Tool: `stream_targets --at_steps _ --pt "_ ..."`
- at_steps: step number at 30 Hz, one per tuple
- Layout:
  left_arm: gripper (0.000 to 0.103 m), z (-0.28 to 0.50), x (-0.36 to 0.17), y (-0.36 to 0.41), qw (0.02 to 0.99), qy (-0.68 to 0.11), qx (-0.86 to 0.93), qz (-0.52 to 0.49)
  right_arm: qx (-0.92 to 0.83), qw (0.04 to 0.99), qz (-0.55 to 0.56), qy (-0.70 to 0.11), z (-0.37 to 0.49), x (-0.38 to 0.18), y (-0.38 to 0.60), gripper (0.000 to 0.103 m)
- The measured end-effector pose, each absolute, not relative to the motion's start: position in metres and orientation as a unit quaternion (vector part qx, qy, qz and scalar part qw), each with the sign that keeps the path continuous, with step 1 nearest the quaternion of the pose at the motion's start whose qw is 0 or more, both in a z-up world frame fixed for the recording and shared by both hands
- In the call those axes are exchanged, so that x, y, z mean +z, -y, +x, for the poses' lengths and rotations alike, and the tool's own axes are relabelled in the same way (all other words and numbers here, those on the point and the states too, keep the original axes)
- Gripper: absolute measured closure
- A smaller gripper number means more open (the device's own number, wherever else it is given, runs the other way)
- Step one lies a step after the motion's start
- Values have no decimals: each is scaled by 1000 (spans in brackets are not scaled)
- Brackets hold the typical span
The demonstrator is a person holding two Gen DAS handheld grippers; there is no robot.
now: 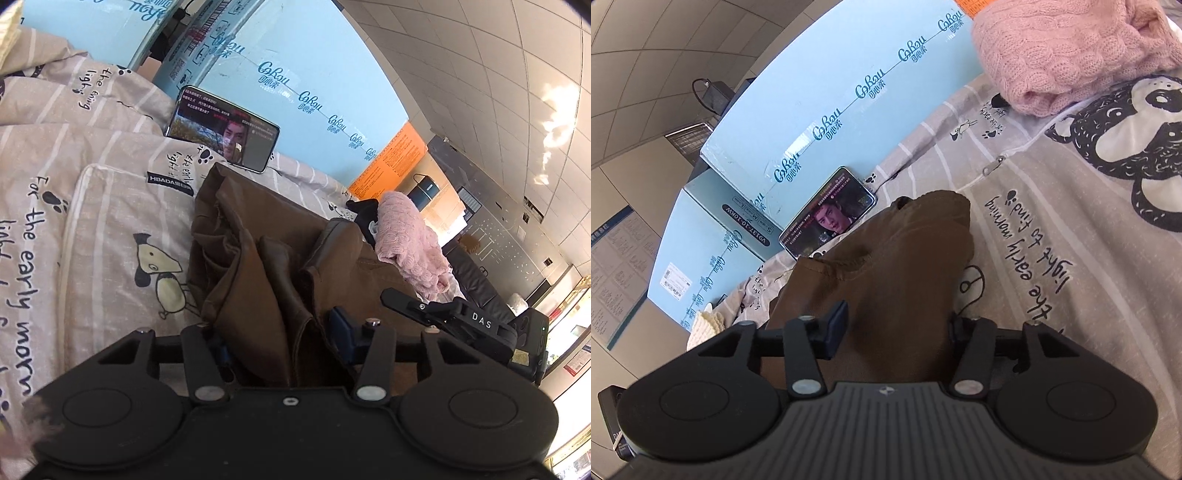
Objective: Fold clothes
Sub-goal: 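Grasp the folded jacket bundle with the left gripper while the right gripper grasps it too, then lift the folded jacket with both grippers and set it on the clothes pile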
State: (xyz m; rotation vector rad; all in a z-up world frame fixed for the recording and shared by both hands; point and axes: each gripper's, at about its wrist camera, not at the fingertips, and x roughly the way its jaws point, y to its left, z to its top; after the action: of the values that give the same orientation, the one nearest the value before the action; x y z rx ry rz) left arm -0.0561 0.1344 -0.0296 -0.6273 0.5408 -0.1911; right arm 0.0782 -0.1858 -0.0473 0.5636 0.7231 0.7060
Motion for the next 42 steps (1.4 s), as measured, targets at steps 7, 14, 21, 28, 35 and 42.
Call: stream_targets --at_steps 7,14,21,28,35,42 --pt "54 -63 -27 -128 925 -244 -91 -278 333 846 276 -312 69 -47 191 84" --pt "62 -74 -19 -120 940 -219 -88 -248 380 839 297 -254 52 -37 201 91" --pt "66 -76 -6 -96 937 -215 -117 -247 395 827 327 -232 41 -22 223 92" --pt "69 -52 11 -59 931 -226 -174 -229 384 836 335 -203 36 -15 268 92" --pt "69 -10 37 -20 928 -207 -234 -202 358 857 340 -148 38 5 318 92" --pt "69 47 74 14 938 -139 -264 -176 317 896 304 -67 67 54 348 92"
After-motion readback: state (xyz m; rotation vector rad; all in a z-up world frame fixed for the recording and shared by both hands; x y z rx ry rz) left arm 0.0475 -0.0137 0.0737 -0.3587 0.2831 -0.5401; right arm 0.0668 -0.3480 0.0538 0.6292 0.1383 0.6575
